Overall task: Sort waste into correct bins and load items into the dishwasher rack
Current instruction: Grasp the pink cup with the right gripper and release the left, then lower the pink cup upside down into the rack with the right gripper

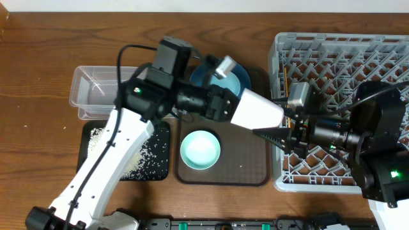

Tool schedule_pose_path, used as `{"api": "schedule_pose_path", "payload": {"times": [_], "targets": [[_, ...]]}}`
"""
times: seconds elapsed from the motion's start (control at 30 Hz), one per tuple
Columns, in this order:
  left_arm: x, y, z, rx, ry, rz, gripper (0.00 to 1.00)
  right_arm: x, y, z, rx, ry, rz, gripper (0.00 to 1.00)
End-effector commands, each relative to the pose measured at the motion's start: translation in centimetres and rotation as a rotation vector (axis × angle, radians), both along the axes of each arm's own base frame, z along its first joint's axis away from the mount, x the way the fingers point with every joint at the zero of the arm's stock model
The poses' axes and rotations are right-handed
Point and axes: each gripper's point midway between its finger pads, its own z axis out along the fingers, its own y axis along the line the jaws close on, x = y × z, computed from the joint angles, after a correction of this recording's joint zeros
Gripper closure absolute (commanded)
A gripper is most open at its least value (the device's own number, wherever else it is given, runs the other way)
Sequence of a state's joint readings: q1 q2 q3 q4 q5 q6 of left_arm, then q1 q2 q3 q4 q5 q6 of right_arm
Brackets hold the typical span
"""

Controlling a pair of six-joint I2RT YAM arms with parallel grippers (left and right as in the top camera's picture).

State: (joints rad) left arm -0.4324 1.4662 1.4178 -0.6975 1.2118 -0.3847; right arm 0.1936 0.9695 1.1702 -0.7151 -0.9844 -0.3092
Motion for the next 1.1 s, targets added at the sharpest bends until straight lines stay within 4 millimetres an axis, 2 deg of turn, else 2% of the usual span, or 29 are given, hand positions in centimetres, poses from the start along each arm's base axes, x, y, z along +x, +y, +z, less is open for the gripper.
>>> {"api": "schedule_pose_path", "payload": {"times": [0.0, 0.07, 0.13, 0.2, 0.23, 0.37, 0.5, 0.63, 0.87, 1.07], "targets": [[3.5, 2.4, -1.0, 0.066, -0.043, 0.146, 0.52, 0.1, -0.1, 0.1, 0.008, 0.038, -0.021, 0.61], [5.6, 4.3, -1.7, 0.108, -0.056, 0.239, 0.42, 1.3, -0.9, -0.8, -0.021, 0.090, -0.122, 0.61], [7.1, 5.8, -2.1, 0.138, -0.064, 0.310, 0.31, 3.0, -2.5, -2.2, -0.078, 0.139, -0.280, 0.61], [8.3, 7.3, -2.5, 0.165, -0.070, 0.370, 0.27, 4.9, -4.9, -3.7, -0.141, 0.189, -0.478, 0.60], [8.6, 7.7, -2.5, 0.170, -0.071, 0.386, 0.19, 5.7, -6.3, -4.3, -0.170, 0.209, -0.577, 0.60], [9.5, 9.0, -2.9, 0.196, -0.076, 0.439, 0.14, 7.7, -12.0, -5.9, -0.260, 0.250, -0.953, 0.60], [10.0, 9.4, -3.2, 0.222, -0.084, 0.464, 0.12, 8.7, -15.3, -6.6, -0.308, 0.257, -1.158, 0.61], [10.0, 9.4, -3.2, 0.223, -0.084, 0.465, 0.09, 10.0, -15.9, -8.0, -0.355, 0.284, -1.199, 0.61], [10.0, 9.4, -3.2, 0.223, -0.084, 0.465, 0.09, 13.6, -15.1, -10.9, -0.394, 0.321, -1.193, 0.60], [10.0, 9.4, -3.2, 0.223, -0.084, 0.465, 0.08, 15.9, -14.7, -13.0, -0.417, 0.343, -1.190, 0.59]]}}
